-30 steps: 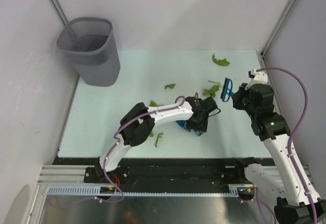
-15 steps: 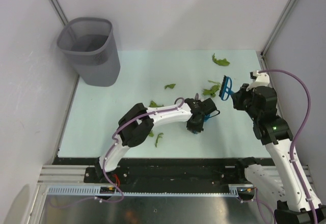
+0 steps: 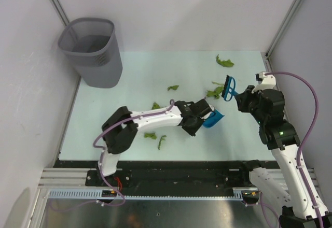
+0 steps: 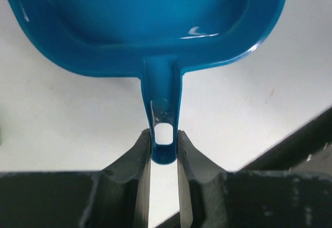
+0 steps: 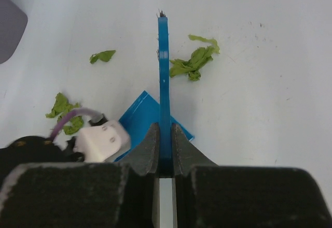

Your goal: Sweep away the paper scraps from the table

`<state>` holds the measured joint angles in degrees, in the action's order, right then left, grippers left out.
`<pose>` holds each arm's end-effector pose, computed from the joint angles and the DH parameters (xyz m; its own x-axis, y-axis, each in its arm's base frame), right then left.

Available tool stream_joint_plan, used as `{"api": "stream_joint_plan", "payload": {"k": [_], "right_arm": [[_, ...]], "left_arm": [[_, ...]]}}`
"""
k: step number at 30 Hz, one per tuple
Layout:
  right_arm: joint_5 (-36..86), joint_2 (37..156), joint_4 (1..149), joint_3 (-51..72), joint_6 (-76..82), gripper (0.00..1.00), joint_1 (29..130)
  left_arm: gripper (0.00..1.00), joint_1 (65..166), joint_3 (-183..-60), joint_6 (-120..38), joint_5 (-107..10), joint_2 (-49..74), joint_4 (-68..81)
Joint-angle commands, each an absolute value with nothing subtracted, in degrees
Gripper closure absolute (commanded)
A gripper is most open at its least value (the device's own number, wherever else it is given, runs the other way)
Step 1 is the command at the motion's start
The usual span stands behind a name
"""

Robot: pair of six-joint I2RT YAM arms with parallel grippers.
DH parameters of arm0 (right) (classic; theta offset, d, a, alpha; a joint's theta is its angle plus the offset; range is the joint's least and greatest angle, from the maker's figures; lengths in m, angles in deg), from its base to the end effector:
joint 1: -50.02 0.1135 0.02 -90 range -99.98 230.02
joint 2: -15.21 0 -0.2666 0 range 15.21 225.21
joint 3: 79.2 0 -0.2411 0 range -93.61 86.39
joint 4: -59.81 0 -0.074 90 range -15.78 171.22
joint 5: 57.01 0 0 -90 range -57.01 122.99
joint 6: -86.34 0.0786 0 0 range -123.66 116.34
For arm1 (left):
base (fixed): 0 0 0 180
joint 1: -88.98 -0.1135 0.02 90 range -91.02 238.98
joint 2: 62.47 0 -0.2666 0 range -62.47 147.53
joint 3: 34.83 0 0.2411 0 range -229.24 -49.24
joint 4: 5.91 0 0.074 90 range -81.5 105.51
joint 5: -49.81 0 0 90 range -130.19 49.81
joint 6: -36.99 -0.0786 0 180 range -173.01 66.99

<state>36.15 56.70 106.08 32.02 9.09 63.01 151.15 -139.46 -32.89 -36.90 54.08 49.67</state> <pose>0.1752 0.0360 0.3511 -0.3474 0.1460 -0.9263 -0.0994 0.9765 0.1912 0.2063 -0.3812 0.1613 -0.7052 0.6002 -0.3776 0.6710 0.7369 -0.0819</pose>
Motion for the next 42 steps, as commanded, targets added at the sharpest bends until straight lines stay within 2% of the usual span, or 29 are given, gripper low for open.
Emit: {"api": "stream_joint_plan", "payload": {"k": [1, 6, 10, 13, 14, 17, 19, 21, 23, 28, 32, 35, 38, 42], "right_arm": [[35.8, 56.0, 105.0, 30.1, 8.8, 1.00, 62.9], [36.0, 56.7, 106.7, 27.2, 9.4, 1.00, 63.1], [35.4, 58.1, 107.4, 23.3, 8.7, 1.00, 63.5], [33.5, 60.3, 108.4, 21.2, 9.7, 1.00, 64.9], [33.5, 61.9, 108.2, 20.7, 10.5, 1.00, 65.7], [34.7, 65.5, 106.0, 20.7, 13.5, 1.00, 73.5], [41.1, 68.0, 103.2, 20.7, 13.8, 1.00, 83.9], [43.4, 73.0, 99.4, 20.6, 13.0, 1.00, 90.7], [40.0, 79.1, 95.0, 19.6, 12.3, 1.00, 96.5], [16.1, 93.0, 81.4, 18.2, 17.1, 1.00, 102.5], [10.7, 107.8, 76.6, 10.8, 21.5, 1.00, 108.4], [5.0, 118.8, 72.9, 4.6, 28.9, 1.00, 109.0], [1.8, 129.0, 77.2, -5.2, 32.4, 1.00, 108.8], [6.3, 138.6, 88.1, -16.5, 31.4, 1.00, 108.2]], "left_arm": [[1.00, 151.0, -133.5, -48.1, -35.6, 41.9, 48.9], [1.00, 150.9, -128.7, -57.2, -36.1, 31.7, 48.9], [1.00, 150.7, -120.4, -62.6, -33.4, 18.3, 49.0], [1.00, 146.0, -116.4, -65.9, -31.7, 10.8, 50.0], [1.00, 141.1, -115.6, -65.9, -32.2, 9.2, 50.3], [1.00, 130.6, -113.5, -65.0, -34.4, 2.5, 51.4], [1.00, 126.2, -112.1, -65.0, -35.2, -0.8, 51.5], [1.00, 120.4, -111.0, -65.0, -35.6, -5.2, 51.9], [1.00, 114.3, -110.5, -64.5, -34.0, -8.1, 52.8], [1.00, 98.1, -108.6, -62.0, -32.6, -12.3, 53.2], [1.00, 93.6, -108.1, -62.5, -26.8, -14.2, 53.2], [1.00, 90.3, -108.3, -62.2, -23.6, -14.5, 53.1], [1.00, 89.2, -108.4, -61.7, -25.6, -14.7, 53.1], [1.00, 87.6, -108.0, -62.1, -27.7, -14.5, 53.1]]}}
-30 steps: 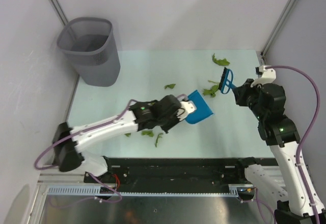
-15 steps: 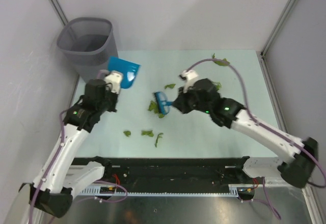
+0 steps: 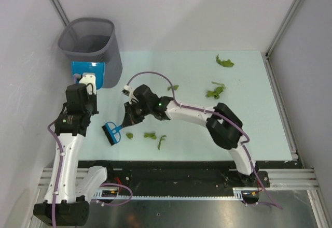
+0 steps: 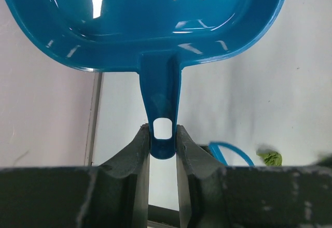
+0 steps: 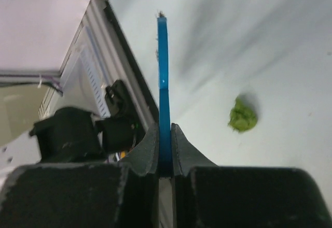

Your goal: Sweep away the paper scraps from the table

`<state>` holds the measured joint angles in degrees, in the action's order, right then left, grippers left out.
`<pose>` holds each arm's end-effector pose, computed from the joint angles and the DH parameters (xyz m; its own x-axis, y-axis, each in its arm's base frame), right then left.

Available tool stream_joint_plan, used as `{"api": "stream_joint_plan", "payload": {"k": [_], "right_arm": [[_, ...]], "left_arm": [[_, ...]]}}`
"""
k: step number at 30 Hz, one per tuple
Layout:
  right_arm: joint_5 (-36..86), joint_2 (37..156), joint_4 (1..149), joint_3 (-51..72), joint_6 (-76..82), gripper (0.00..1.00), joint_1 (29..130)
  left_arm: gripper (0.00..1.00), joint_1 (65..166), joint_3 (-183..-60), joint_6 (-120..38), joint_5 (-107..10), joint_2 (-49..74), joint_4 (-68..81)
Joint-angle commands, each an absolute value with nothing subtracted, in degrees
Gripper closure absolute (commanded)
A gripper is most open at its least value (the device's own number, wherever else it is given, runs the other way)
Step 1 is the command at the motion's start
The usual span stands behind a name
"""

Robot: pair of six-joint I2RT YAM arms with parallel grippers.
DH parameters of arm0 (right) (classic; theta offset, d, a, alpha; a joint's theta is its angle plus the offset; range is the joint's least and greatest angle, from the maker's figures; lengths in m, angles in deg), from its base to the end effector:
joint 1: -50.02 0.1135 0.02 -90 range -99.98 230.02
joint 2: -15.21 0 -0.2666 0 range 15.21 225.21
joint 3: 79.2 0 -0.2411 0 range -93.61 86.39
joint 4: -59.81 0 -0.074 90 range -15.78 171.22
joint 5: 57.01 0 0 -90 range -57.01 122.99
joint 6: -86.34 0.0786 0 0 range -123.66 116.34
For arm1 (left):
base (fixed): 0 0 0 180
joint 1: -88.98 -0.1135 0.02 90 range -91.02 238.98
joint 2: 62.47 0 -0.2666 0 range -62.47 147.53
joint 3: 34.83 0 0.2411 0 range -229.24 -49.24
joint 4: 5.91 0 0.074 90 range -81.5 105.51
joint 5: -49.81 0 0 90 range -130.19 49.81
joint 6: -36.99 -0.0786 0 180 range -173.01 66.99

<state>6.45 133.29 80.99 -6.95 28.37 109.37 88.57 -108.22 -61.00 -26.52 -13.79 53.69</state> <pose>0.2276 0.4530 0.2301 -0.7371 -0.3131 -0.5989 -0.6758 0.3473 0.6501 0.1862 0.0199 0.3285 -0.5943 0.1308 -0.7935 -0.1193 0.9614 0.2479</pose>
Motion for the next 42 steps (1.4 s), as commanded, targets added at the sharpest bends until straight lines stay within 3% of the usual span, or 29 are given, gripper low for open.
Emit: {"api": "stream_joint_plan", "payload": {"k": [1, 12, 18, 23, 28, 33, 42], "right_arm": [[6.5, 139.3, 88.9, -16.8, 31.7, 1.00, 106.8], [15.1, 123.4, 96.0, 0.9, 24.6, 1.00, 96.7], [12.8, 111.8, 96.1, 0.5, 21.0, 1.00, 95.8], [24.6, 105.5, 104.5, 0.0, 18.2, 1.00, 92.1], [47.4, 107.8, 115.3, -2.4, 13.7, 1.00, 91.6], [50.4, 115.3, 118.1, -6.7, 12.0, 1.00, 91.1], [46.4, 123.3, 122.7, -12.3, 11.9, 1.00, 92.4]], "left_arm": [[1.00, 87.6, -107.9, -62.3, -28.5, -14.4, 53.1], [1.00, 88.4, -104.6, -76.1, -35.0, -12.8, 54.6], [1.00, 91.9, -100.3, -86.5, -35.0, -10.9, 56.6], [1.00, 92.8, -97.7, -96.8, -35.4, -9.3, 58.2], [1.00, 97.1, -94.4, -105.3, -33.7, -8.0, 61.3], [1.00, 103.5, -95.0, -106.6, -33.9, -2.1, 61.2], [1.00, 104.3, -104.0, -106.0, -31.4, 14.8, 61.2]]}}
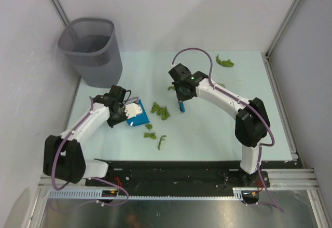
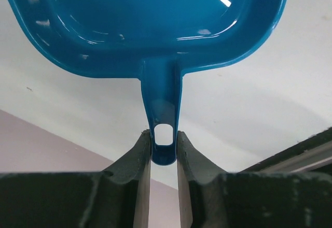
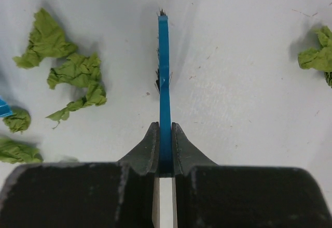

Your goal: Sweep away the paper scraps from the table

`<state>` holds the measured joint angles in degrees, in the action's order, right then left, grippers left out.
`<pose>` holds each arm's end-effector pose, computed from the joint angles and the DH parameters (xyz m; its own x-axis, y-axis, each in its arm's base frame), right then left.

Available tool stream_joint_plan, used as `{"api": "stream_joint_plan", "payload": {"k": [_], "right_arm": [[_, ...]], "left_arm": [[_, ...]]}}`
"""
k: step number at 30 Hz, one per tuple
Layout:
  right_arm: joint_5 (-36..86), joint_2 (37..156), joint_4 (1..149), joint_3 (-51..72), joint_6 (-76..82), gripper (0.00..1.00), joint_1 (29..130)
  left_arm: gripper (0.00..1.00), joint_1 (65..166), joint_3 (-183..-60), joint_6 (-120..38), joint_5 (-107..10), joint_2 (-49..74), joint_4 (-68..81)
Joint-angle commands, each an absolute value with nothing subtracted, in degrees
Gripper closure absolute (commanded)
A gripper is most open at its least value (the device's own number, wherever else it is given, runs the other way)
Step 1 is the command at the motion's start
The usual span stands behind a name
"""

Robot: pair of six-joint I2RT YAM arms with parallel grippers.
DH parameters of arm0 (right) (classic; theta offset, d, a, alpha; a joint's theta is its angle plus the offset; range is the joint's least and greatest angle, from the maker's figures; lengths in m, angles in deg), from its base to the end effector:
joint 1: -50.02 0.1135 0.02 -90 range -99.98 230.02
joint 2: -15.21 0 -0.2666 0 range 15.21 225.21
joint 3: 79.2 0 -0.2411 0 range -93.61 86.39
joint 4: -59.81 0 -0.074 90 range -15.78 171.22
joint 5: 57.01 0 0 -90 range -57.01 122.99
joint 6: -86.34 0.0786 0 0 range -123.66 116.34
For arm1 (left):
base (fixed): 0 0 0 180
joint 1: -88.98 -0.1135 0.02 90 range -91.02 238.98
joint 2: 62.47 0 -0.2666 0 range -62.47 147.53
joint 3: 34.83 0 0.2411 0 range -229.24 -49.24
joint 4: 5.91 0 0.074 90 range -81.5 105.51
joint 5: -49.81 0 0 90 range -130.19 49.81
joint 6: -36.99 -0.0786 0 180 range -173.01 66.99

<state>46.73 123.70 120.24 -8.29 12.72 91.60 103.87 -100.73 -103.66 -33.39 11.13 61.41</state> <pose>0.3275 0.2656 0.2389 -0.7771 -0.3232 -0.5401 -0.3505 0.9349 -0.0553 0.2179 -0.0483 0.1901 -0.4175 0.9055 -0.0754 0.8650 0.4215 0.2724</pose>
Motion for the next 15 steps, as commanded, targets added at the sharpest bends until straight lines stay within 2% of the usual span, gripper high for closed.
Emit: {"api": "stream_joint_plan", "payload": {"k": [1, 15], "right_arm": [[45.5, 123.7, 122.7, -12.6, 12.0, 1.00, 92.4], [34.5, 131.5, 122.0, -19.3, 13.9, 1.00, 94.2]], "left_arm": [[1.00, 104.2, -104.9, -106.3, -31.1, 15.9, 61.2], [1.00, 104.6, -113.1, -105.4, -29.9, 30.9, 62.0]]}}
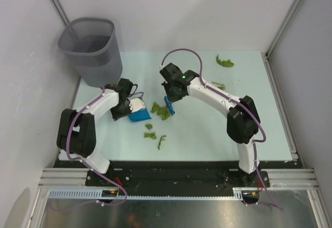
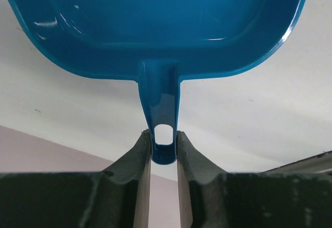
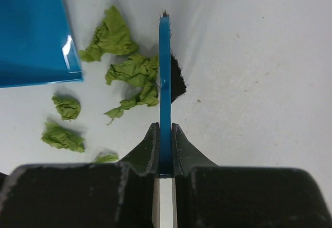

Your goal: Sweep away the paper scraps from the table

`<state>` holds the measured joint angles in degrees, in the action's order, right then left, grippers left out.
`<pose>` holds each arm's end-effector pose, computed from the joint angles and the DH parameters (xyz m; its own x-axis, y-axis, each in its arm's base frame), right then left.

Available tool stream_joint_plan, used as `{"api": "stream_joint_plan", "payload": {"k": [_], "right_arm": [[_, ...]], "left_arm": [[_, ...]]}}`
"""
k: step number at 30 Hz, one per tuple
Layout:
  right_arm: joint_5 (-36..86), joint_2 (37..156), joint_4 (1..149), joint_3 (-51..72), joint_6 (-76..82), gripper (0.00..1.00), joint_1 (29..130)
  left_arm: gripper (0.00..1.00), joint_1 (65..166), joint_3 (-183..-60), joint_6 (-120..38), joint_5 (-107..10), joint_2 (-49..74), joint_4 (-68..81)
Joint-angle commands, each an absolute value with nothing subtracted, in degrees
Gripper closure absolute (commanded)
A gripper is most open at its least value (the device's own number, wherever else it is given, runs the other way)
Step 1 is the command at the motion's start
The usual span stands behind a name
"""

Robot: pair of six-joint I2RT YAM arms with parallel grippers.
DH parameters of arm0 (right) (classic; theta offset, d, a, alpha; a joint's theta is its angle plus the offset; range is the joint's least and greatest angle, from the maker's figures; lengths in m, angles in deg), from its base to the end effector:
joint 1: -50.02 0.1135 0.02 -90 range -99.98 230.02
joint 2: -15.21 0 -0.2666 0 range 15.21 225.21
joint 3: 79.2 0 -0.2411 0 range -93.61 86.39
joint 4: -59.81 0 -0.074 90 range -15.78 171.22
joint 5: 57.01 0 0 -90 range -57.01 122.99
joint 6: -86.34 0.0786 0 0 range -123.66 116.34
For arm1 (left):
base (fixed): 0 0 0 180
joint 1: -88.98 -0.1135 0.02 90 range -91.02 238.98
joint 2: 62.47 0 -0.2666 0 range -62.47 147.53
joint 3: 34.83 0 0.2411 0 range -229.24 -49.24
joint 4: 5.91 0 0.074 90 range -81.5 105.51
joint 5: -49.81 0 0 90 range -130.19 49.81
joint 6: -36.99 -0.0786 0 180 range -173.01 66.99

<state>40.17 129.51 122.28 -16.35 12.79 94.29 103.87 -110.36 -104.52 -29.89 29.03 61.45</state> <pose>0.3272 0.3053 0.2374 -0.7758 -0.3639 -0.5156 -0.4459 0.8942 0.0398 0.2707 -0.0574 0.1634 -0.4152 0.9073 0.0667 0.8962 0.3953 0.2014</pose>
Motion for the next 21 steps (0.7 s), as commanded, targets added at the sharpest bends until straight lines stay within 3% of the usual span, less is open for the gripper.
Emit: {"api": "stream_joint_plan", "payload": {"k": [1, 11, 21], "right_arm": [[33.5, 131.7, 121.3, -19.3, 14.2, 1.00, 94.2], [13.2, 135.5, 104.0, -20.5, 24.3, 1.00, 96.1], [23.9, 129.8, 106.7, -20.8, 21.4, 1.00, 96.7]], "left_arm": [[1.00, 104.7, -113.5, -105.5, -29.9, 31.5, 62.2], [1.00, 105.0, -116.9, -104.7, -33.5, 37.3, 63.7], [1.00, 103.9, -120.2, -100.0, -47.3, 35.0, 63.5]]}}
